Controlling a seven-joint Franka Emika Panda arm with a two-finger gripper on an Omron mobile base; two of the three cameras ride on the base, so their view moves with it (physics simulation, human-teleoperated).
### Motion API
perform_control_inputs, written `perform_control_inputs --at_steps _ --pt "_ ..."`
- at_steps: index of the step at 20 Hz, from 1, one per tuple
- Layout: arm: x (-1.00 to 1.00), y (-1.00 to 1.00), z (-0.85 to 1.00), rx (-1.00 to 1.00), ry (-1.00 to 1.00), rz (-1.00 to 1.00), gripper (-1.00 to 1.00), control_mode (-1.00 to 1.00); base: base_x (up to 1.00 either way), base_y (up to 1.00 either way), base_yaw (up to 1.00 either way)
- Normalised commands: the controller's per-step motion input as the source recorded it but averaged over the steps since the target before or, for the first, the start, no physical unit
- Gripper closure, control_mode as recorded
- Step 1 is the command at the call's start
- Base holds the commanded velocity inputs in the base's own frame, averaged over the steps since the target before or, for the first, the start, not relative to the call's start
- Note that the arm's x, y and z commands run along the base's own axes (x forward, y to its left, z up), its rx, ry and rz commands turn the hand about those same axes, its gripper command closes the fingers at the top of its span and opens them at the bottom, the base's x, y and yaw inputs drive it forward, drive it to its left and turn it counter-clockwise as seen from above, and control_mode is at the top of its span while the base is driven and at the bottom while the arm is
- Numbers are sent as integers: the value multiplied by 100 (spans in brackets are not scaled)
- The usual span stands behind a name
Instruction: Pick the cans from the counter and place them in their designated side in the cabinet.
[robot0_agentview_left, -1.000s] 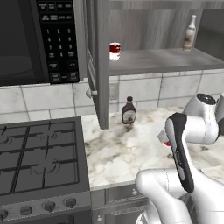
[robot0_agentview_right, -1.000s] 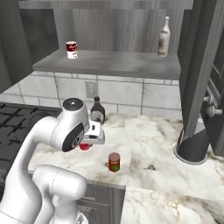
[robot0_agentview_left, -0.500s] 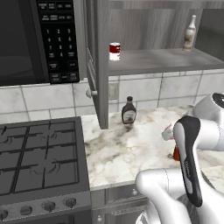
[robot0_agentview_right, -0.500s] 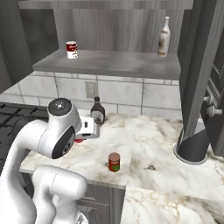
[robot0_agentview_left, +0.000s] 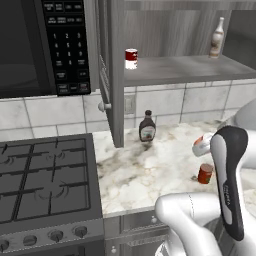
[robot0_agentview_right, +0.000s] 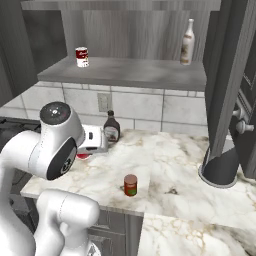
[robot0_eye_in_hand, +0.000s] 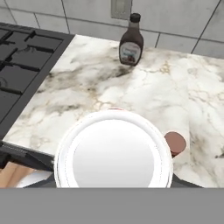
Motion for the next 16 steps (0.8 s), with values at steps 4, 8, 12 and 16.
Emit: perform_control_inputs --at_steps 4,8,12,16 --pt "-13 15 48 0 -2 3 100 -100 0 0 0" --pt "0 11 49 0 -1 4 100 -100 0 0 0" --pt "0 7 47 0 -2 5 100 -100 0 0 0" --pt "0 7 43 0 -7 4 100 -100 0 0 0"
